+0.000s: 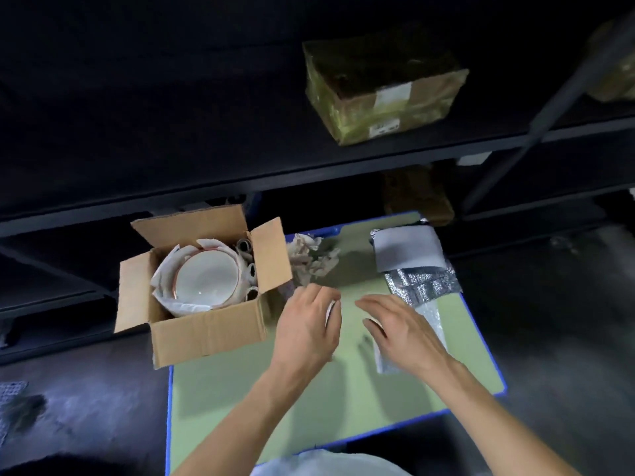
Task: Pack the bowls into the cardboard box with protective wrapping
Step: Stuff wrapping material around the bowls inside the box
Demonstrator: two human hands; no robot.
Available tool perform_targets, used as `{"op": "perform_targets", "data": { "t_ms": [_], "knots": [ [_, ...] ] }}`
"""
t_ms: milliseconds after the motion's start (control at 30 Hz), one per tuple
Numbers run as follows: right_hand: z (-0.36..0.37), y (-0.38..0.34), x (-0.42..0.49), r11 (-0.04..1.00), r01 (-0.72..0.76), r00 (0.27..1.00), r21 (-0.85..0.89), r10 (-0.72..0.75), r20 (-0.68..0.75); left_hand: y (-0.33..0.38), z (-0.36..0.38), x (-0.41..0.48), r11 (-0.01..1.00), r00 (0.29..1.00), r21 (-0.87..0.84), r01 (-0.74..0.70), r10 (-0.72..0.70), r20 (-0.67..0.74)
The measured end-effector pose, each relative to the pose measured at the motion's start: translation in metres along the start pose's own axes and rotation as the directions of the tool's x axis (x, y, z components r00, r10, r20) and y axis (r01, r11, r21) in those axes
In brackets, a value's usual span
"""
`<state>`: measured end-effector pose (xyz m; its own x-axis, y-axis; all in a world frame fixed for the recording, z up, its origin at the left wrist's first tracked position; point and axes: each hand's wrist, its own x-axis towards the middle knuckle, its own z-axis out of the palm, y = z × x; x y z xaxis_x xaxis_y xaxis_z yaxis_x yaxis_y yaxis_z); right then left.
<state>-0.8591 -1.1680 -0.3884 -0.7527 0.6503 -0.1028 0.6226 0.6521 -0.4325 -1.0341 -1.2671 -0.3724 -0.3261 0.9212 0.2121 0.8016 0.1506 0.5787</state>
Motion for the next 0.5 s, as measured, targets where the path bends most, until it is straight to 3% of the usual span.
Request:
{"op": "perform_targets", "data": {
  "t_ms": [200, 300, 500],
  "knots": [
    [0.002, 0.066, -0.024, 0.976, -0.217, 0.975, 0.01, 0.216, 0.055, 0.001, 0.044, 0.001, 0.999, 0.946, 0.02, 0.049, -0.052, 0.319],
    [-0.004, 0.094, -0.017, 0.954, -0.298, 0.953, 0.001, 0.298, 0.049, 0.001, 0.056, 0.0, 0.996, 0.925, 0.049, 0.076, -0.089, 0.369],
    [-0.024, 0.129, 0.039, 0.943, -0.274, 0.961, -0.19, 0.277, -0.011, -0.004, 0.064, 0.004, 0.985, 0.903, 0.083, 0.149, -0.169, 0.395]
  ]
}}
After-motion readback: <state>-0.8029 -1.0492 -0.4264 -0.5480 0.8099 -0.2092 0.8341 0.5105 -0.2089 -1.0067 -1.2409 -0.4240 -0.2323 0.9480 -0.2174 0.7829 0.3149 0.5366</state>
